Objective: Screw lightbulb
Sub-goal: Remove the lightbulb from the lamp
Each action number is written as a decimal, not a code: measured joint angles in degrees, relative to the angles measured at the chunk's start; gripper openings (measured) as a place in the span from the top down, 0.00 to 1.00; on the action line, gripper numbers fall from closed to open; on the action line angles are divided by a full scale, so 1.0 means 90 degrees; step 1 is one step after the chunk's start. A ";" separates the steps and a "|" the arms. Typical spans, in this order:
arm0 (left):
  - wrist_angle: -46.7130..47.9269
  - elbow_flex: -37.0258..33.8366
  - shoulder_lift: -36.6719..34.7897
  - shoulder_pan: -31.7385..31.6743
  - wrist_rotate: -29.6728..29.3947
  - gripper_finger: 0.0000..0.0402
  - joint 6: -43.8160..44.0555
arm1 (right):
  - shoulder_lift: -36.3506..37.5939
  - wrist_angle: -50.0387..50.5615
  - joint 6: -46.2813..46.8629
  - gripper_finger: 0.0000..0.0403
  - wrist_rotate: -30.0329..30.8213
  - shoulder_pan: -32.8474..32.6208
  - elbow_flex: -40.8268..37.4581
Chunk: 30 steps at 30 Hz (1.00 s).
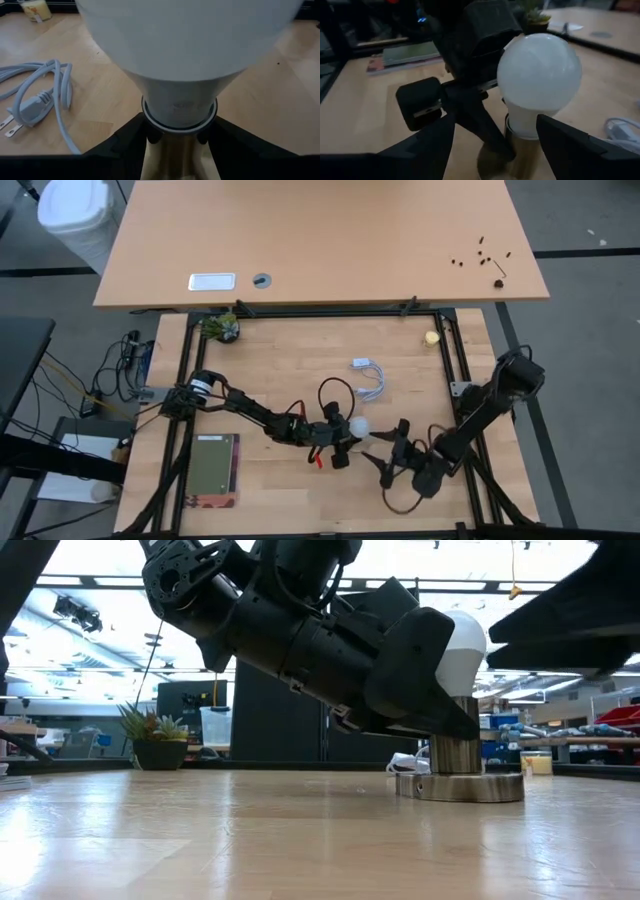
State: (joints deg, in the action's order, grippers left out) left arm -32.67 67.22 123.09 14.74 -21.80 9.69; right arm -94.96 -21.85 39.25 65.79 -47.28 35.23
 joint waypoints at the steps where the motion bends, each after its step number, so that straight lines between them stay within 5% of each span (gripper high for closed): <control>1: 0.0005 0.0000 0.0000 0.0000 0.0000 0.52 0.0000 | -0.0183 0.0004 0.0093 0.28 0.0255 -0.0085 0.0077; 6: 0.0031 0.0000 0.0000 0.0004 0.0002 0.52 0.0000 | -0.0818 0.0010 0.0168 0.28 0.1153 -0.0307 0.0371; 16: 0.0075 0.0005 0.0000 0.0005 0.0029 0.52 -0.0005 | -0.1101 0.0012 0.0089 0.28 0.1757 0.0113 0.0436; 30: 0.0080 0.0005 0.0000 0.0005 0.0051 0.52 0.0000 | -0.1104 -0.0717 -0.0326 0.21 0.0533 0.0954 0.0431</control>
State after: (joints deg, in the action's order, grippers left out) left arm -31.94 67.26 123.09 14.79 -21.34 9.69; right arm -104.90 -28.31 36.31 70.59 -38.69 39.11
